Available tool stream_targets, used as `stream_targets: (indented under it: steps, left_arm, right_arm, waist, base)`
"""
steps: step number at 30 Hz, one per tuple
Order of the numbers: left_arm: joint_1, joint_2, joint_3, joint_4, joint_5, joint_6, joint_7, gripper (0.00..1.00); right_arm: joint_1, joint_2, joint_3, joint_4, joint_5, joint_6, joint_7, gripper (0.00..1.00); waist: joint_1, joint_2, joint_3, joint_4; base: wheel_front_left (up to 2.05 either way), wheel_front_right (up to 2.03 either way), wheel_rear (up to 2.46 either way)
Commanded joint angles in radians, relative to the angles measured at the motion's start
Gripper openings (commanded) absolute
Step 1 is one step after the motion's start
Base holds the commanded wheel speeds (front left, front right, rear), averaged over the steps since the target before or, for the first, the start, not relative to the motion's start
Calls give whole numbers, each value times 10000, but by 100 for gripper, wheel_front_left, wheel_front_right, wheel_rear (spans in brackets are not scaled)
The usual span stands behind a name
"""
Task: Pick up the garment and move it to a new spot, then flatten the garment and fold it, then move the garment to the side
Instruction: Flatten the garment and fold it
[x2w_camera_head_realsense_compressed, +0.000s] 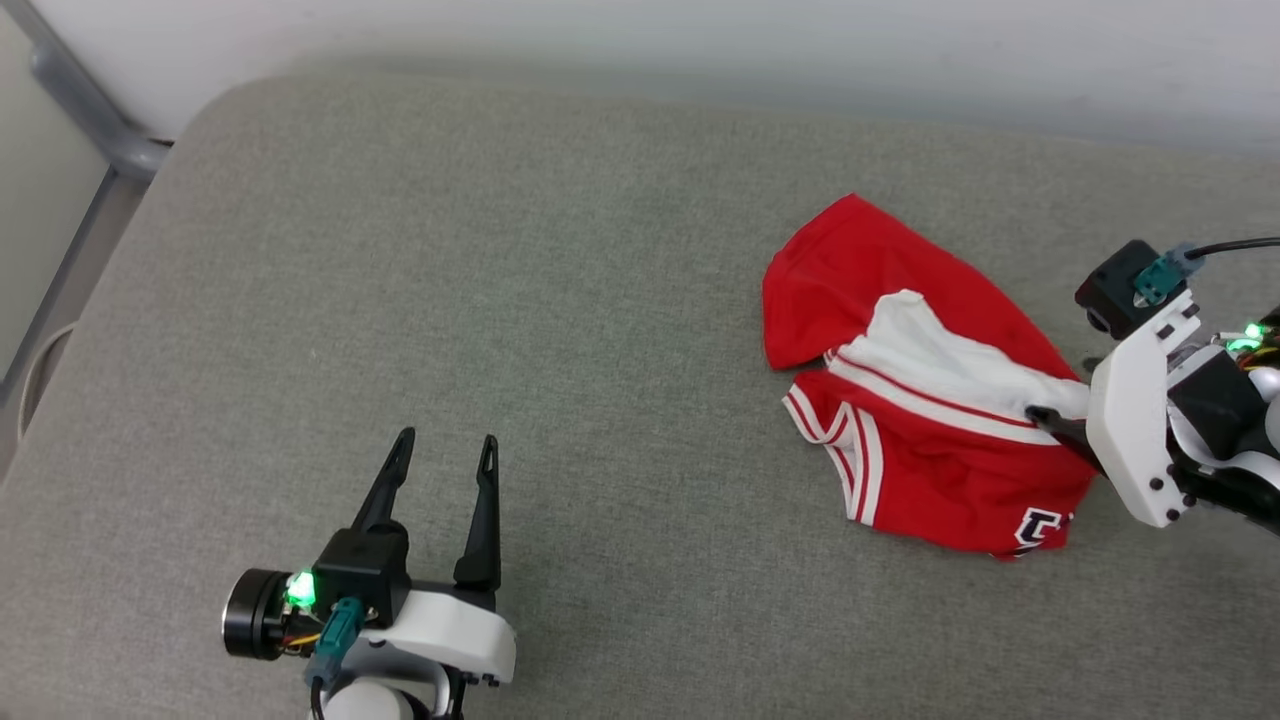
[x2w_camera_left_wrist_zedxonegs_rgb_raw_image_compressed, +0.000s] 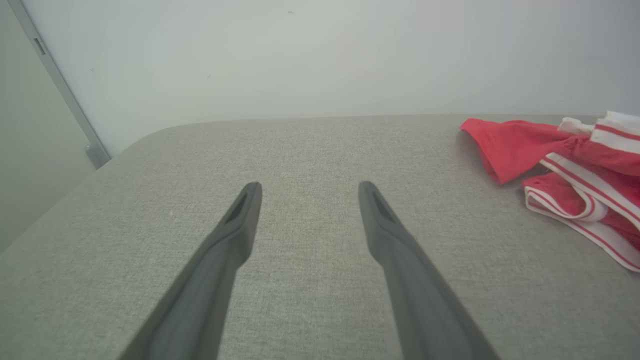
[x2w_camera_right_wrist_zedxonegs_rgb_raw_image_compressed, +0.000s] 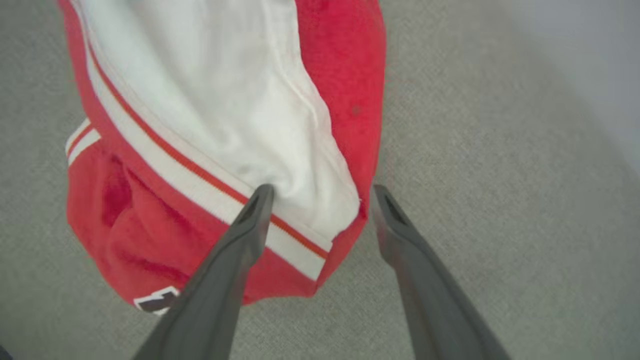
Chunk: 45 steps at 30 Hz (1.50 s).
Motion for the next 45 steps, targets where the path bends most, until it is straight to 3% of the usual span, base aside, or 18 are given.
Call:
stream_targets:
  steps: [1,7,11,12,13,14,15,25,31,39,45]
  left_arm:
    - [-216,-22,-56,-16,-46,-15,-27,100]
    - [-547,-51,-218,30,-147,38,-27,100]
    - [-613,-60,-242,72,-193,89,-27,100]
    - [-601,-60,-231,81,-196,111,-27,100]
    - [-571,-60,-212,101,-196,126,-27,100]
    - [-571,-60,-212,101,-196,126,-27,100]
    - [-549,-63,-203,131,-188,128,-27,100]
    - [-326,-61,-91,236,-19,43,-27,100]
    - [-21,-62,21,255,71,16,-27,100]
    - [542,-62,219,175,87,66,-27,100]
    - [832,-62,162,144,-16,101,-27,100]
  right_arm:
    - [-158,-52,207,211,155,-10,115,100]
    - [97,165,1401,1210,381,-6,254,100]
    - [65,460,1874,1539,589,-4,-409,100]
    - [-72,486,1921,1557,559,-4,-688,78]
    - [-234,482,1949,1566,514,-6,-1001,23]
    - [-234,482,1949,1566,514,-6,-1001,23]
    - [-413,486,1952,1582,513,-6,-1328,0]
    - [-2008,746,1318,2138,652,-10,-4851,0]
    - [-2150,514,992,2269,341,-10,-6639,0]
    - [-93,-183,177,2060,367,-12,-7877,0]
    - [2567,-396,-1490,2582,916,-12,-8365,0]
  waist:
    - [-1,0,342,214]
    - [-1,0,831,510]
    - [-1,0,896,526]
    - [-1,0,879,503]
    - [-1,0,846,472]
    - [-1,0,846,472]
    - [-1,0,797,439]
    - [-1,0,69,130]
    - [-1,0,-404,8]
    - [-1,0,-988,-324]
    - [-1,0,-1242,-524]
  base:
    - [0,0,0]
    - [0,0,0]
    - [0,0,0]
    - [0,0,0]
    - [0,0,0]
    - [0,0,0]
    - [0,0,0]
    - [0,0,0]
    - [0,0,0]
    - [0,0,0]
    - [0,0,0]
